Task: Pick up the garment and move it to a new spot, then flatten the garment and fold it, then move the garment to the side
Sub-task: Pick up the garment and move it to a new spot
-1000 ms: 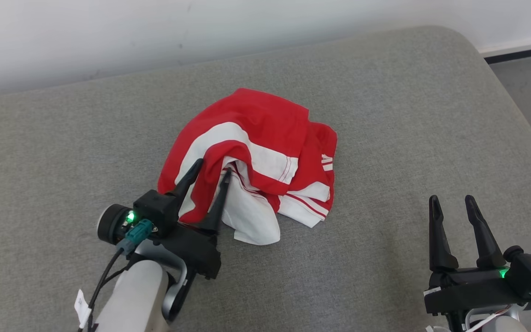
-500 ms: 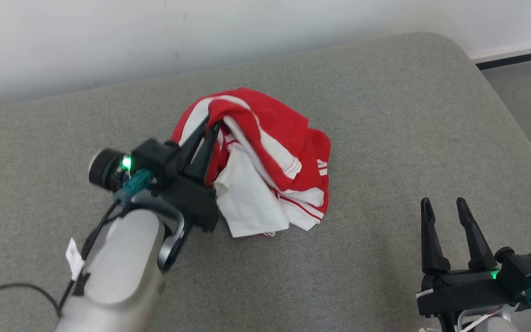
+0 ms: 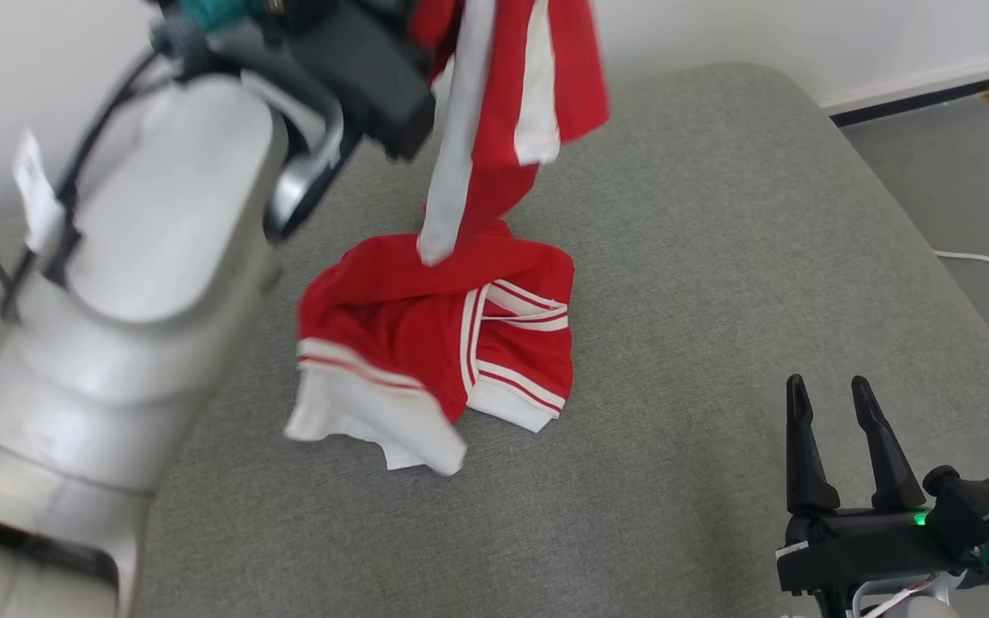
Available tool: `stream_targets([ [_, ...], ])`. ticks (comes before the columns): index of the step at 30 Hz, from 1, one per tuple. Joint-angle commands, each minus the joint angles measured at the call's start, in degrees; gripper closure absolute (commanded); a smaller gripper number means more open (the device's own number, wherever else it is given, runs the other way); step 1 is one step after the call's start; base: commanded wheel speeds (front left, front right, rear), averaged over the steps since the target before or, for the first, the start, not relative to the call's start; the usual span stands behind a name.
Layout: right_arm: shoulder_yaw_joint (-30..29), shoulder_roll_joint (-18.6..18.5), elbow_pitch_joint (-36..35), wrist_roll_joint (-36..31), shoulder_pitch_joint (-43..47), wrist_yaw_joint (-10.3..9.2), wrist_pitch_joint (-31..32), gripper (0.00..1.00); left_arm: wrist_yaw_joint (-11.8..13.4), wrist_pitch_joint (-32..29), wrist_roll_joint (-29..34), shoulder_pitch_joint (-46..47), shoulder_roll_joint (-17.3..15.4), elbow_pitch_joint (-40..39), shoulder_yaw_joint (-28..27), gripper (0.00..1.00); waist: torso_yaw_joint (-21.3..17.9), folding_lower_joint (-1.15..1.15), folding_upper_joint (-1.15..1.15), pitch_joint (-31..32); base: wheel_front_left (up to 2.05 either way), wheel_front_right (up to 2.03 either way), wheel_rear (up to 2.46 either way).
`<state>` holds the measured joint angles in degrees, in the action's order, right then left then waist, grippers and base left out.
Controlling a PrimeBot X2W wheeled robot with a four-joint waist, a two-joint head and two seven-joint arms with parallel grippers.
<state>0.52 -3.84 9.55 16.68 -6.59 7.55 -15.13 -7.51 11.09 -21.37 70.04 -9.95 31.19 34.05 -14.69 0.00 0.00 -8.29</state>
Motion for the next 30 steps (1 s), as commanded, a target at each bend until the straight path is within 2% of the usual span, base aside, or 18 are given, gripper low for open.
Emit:
stream_targets([
  [1, -0.2, 0.2, 0.0, 0.2, 0.4, -0.12, 0.0, 0.0, 0.1, -0.2, -0.5, 1.6, -0.3, 0.2, 0.3, 1.0, -0.8, 0.0, 0.0, -0.4, 0.0, 0.0, 0.0],
  [9, -0.7, 0.7, 0.0, 0.8, 0.4, -0.12, 0.0, 0.0, 0.1, 0.5, -5.4, 15.7, -0.8, 3.8, 1.5, 1.0, -2.4, 0.0, 0.0, -2.2, 0.0, 0.0, 0.0],
  [18, -1.8, 0.8, -0.3, 0.1, -0.1, -0.12, 0.0, 0.0, 0.1, 2.8, -7.5, 16.4, -1.4, 7.5, 3.5, 1.0, -0.1, 0.0, 0.0, -2.8, 0.0, 0.0, 0.0],
  [24, -1.7, -0.8, -1.5, -1.0, 0.4, -0.13, 0.0, 0.0, 0.2, 3.7, -8.8, 14.3, -3.0, 9.0, 2.2, 1.0, 6.0, 0.0, 0.0, -2.8, 0.0, 0.0, 0.0],
  [30, -2.2, -2.8, -3.6, -1.9, 0.7, -0.12, 0.0, 0.0, 0.6, 4.1, -9.2, 11.7, -5.1, 9.2, 0.4, 1.0, 15.0, 0.0, 0.0, -3.4, 0.0, 0.0, 0.0],
])
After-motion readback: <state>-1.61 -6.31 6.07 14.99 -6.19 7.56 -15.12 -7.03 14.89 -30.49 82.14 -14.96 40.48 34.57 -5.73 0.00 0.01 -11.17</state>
